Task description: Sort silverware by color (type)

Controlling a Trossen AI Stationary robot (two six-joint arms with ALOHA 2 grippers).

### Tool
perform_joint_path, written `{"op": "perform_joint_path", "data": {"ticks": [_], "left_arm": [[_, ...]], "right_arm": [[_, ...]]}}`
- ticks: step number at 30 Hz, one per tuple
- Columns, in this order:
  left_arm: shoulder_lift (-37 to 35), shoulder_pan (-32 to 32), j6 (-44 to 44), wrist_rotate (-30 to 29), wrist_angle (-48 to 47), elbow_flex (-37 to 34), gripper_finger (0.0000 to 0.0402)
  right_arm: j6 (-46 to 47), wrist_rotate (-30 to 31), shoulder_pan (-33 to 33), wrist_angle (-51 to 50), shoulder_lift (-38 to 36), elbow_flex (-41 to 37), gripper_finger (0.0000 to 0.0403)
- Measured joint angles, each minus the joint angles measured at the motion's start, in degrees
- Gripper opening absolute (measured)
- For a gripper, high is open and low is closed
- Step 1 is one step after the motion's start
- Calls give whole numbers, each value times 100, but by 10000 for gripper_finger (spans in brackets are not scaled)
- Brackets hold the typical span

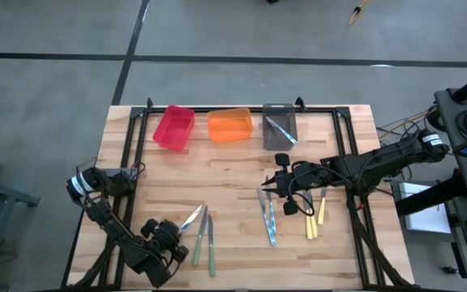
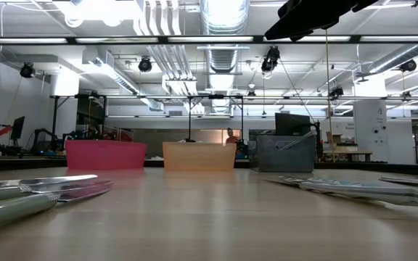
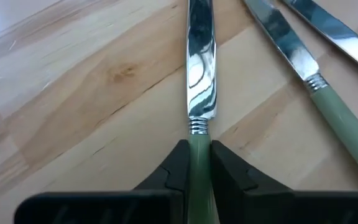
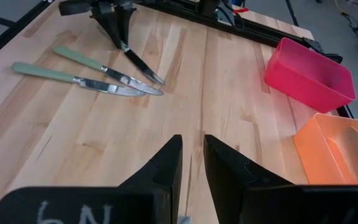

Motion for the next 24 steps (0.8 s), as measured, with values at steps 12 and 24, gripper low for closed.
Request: {"op": "perform_joint_path", "data": {"ticks": [12, 24], "left_arm": [[-850, 105, -149, 282, -1938, 347, 4], [-1462, 286, 258, -37, -1860, 376, 2]], "right_arm": [[-2, -2, -2, 2, 0, 0, 57], [-44, -2, -1, 24, 0, 0, 57]]}}
